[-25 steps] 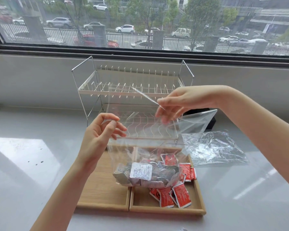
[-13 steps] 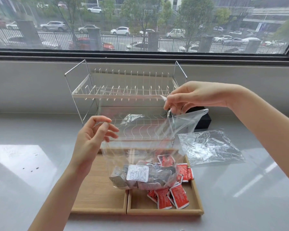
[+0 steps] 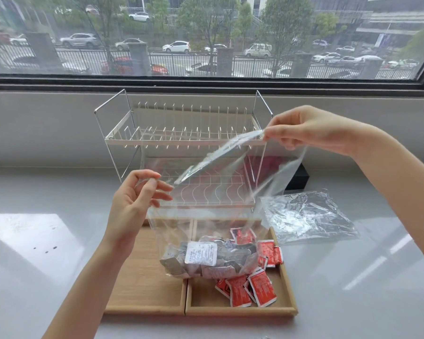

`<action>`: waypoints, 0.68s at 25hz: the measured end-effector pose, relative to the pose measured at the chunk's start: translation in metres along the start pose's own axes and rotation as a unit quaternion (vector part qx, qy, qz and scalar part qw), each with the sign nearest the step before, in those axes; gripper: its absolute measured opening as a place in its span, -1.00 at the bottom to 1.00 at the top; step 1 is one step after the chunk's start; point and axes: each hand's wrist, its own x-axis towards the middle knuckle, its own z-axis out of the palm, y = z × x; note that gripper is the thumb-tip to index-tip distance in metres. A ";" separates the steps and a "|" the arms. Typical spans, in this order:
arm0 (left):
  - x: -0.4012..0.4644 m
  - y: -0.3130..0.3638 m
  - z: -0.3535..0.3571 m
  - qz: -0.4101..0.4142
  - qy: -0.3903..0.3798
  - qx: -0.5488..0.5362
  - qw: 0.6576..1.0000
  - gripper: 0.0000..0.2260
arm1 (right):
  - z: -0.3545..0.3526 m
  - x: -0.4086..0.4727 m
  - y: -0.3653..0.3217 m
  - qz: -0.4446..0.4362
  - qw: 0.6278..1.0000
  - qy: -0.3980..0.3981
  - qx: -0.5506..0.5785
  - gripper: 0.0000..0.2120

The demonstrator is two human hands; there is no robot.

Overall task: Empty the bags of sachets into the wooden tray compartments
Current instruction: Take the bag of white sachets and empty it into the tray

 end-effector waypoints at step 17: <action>0.021 -0.019 0.005 0.001 0.053 -0.024 0.998 -0.88 | 0.127 -0.030 0.140 0.065 0.941 0.141 0.301 -0.48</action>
